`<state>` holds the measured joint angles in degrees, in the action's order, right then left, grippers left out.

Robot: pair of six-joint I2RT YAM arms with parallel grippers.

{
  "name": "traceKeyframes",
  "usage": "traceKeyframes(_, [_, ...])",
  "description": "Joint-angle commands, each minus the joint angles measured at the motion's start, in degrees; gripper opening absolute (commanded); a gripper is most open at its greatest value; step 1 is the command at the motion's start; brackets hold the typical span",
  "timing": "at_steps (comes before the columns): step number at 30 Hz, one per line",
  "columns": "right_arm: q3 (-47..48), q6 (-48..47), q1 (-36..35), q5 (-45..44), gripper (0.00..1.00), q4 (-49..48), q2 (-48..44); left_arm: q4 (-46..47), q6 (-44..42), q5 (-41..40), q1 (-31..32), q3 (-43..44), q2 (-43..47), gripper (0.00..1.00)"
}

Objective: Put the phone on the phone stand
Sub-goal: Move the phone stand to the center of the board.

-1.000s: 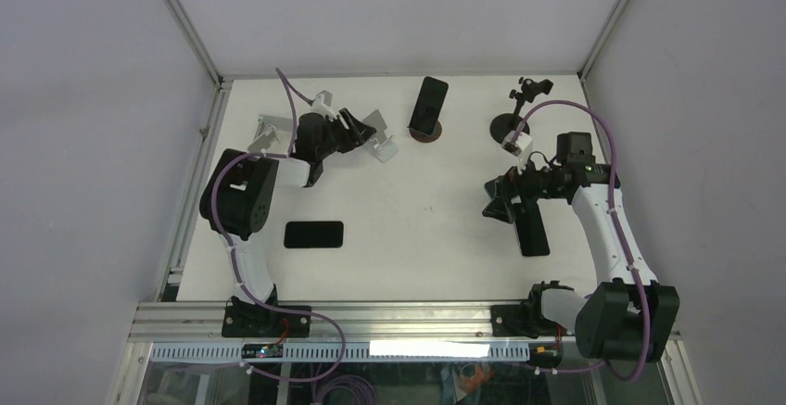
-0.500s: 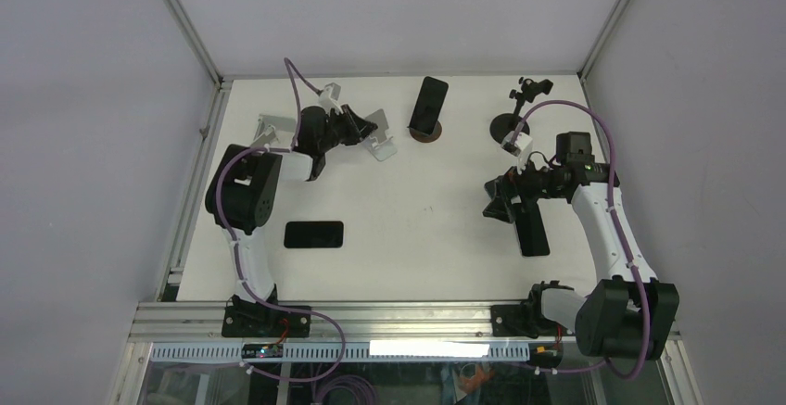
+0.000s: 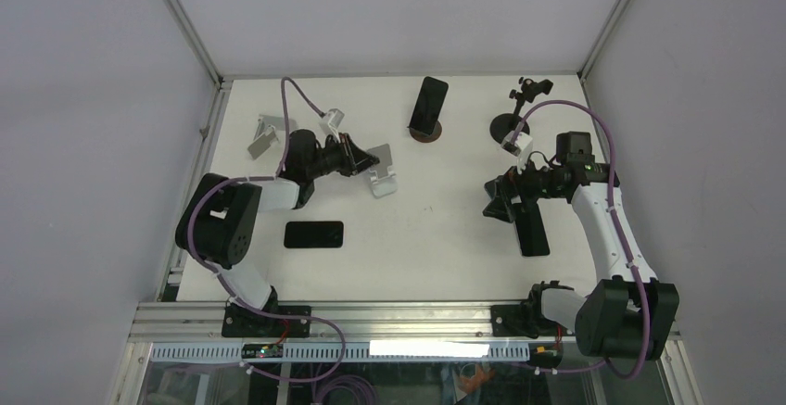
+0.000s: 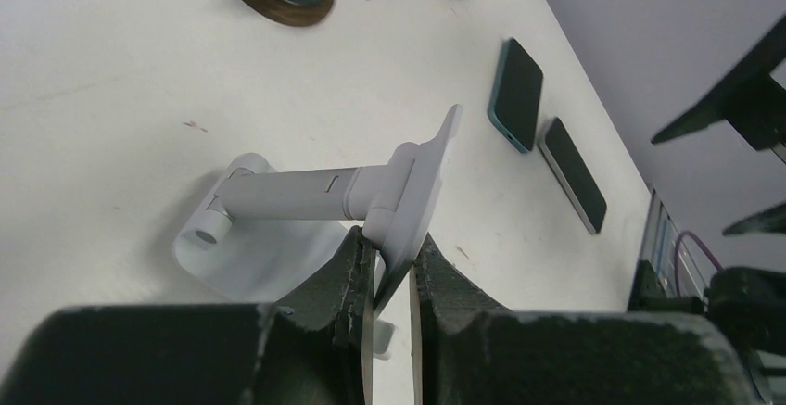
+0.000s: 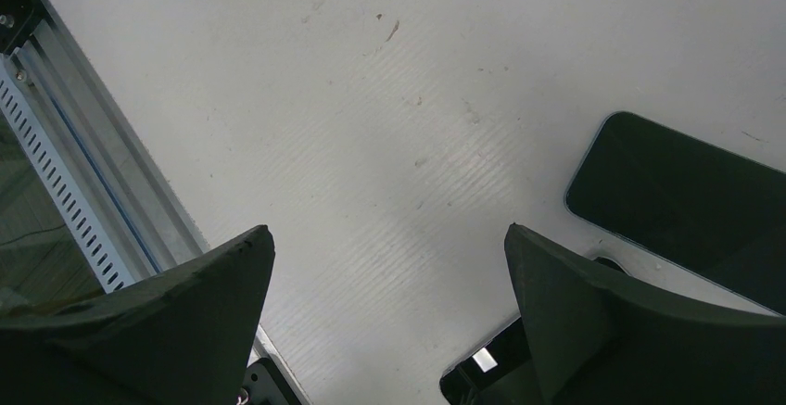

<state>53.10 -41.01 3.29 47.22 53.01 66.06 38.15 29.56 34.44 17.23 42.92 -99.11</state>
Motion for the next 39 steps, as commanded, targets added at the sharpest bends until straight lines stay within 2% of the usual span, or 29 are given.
traceKeyframes(1, [1.2,-0.2,0.4,0.8,0.99,-1.5,-0.1,3.8,-1.4,4.4,3.1,-3.5,6.1,0.0])
traceKeyframes(8, [1.0,-0.2,0.4,0.9,0.99,-1.8,0.1,1.9,-5.5,3.0,7.6,-6.7,9.2,0.0])
traceKeyframes(18, [0.5,-0.2,0.5,0.7,0.99,-2.3,0.3,8.9,-6.0,5.5,12.5,-8.0,4.0,0.0])
traceKeyframes(19, [0.5,-0.2,0.5,0.7,0.99,-2.3,0.4,8.9,-5.8,5.2,12.5,-8.1,3.7,0.03])
traceKeyframes(24, [0.4,-0.2,0.7,0.6,0.99,-2.3,0.5,6.4,-6.5,0.2,12.5,-9.6,5.0,0.37])
traceKeyframes(28, [0.3,-0.1,0.9,0.8,0.99,-2.3,0.7,1.9,-8.0,-4.6,12.5,-10.7,8.9,0.54])
traceKeyframes(32, [0.3,-0.1,1.4,0.9,0.99,-2.4,0.9,-4.9,-9.5,-10.1,12.5,-11.2,14.3,0.62])
traceKeyframes(39, [-0.1,-0.2,3.1,0.5,0.99,-2.5,0.9,-18.1,-12.5,-18.4,12.5,-10.6,25.6,0.69])
